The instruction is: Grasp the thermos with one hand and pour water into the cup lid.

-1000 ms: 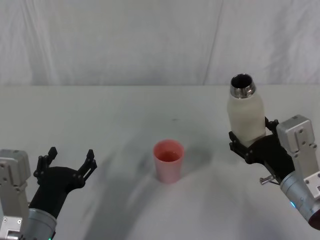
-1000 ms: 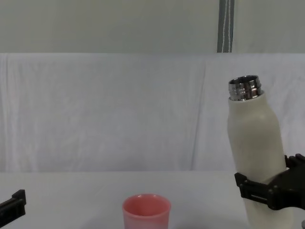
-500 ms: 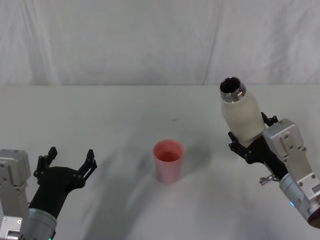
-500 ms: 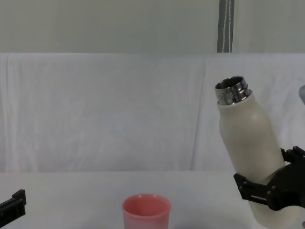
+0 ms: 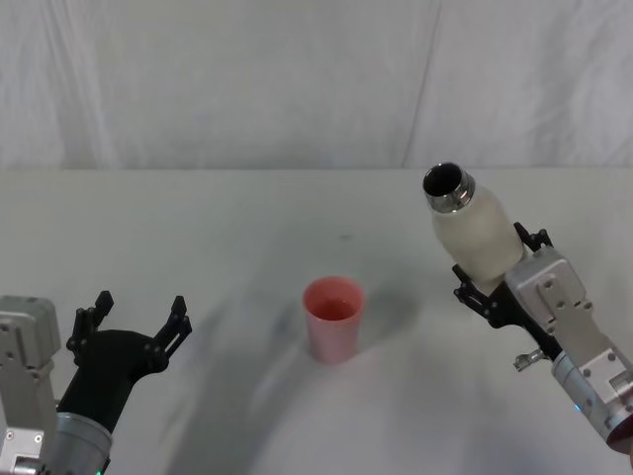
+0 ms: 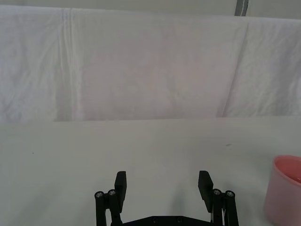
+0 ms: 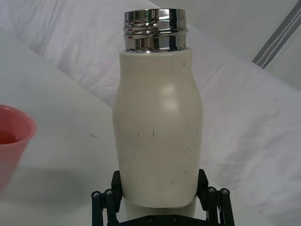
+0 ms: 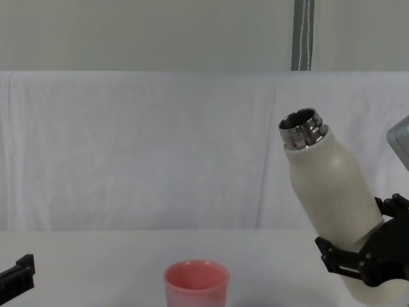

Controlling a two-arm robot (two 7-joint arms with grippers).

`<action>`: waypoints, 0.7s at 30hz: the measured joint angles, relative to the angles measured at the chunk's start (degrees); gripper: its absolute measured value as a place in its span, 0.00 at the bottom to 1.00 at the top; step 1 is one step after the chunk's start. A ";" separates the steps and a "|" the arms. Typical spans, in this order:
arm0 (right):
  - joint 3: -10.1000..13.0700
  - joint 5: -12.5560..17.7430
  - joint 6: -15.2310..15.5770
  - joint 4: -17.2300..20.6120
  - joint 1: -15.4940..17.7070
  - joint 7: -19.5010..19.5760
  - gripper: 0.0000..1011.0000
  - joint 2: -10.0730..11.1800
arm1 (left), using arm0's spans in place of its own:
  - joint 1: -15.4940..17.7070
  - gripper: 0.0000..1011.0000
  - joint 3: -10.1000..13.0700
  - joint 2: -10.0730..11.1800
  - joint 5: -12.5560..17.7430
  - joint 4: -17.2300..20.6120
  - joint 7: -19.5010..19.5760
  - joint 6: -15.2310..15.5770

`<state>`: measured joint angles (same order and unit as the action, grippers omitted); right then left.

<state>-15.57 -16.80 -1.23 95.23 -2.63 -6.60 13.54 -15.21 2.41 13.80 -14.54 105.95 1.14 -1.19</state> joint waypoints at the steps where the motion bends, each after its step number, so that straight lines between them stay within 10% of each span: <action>1: 0.00 -0.60 0.00 0.09 0.10 0.17 0.94 0.01 | 0.00 0.99 0.00 0.00 0.00 0.00 0.00 0.00; 21: -1.52 -10.06 -0.17 0.67 0.61 2.57 0.94 1.27 | 0.00 0.99 0.00 0.00 0.00 0.00 0.00 0.00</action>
<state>-17.10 -26.86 -1.40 95.90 -2.02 -4.03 14.81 -15.21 2.41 13.80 -14.54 105.95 1.14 -1.19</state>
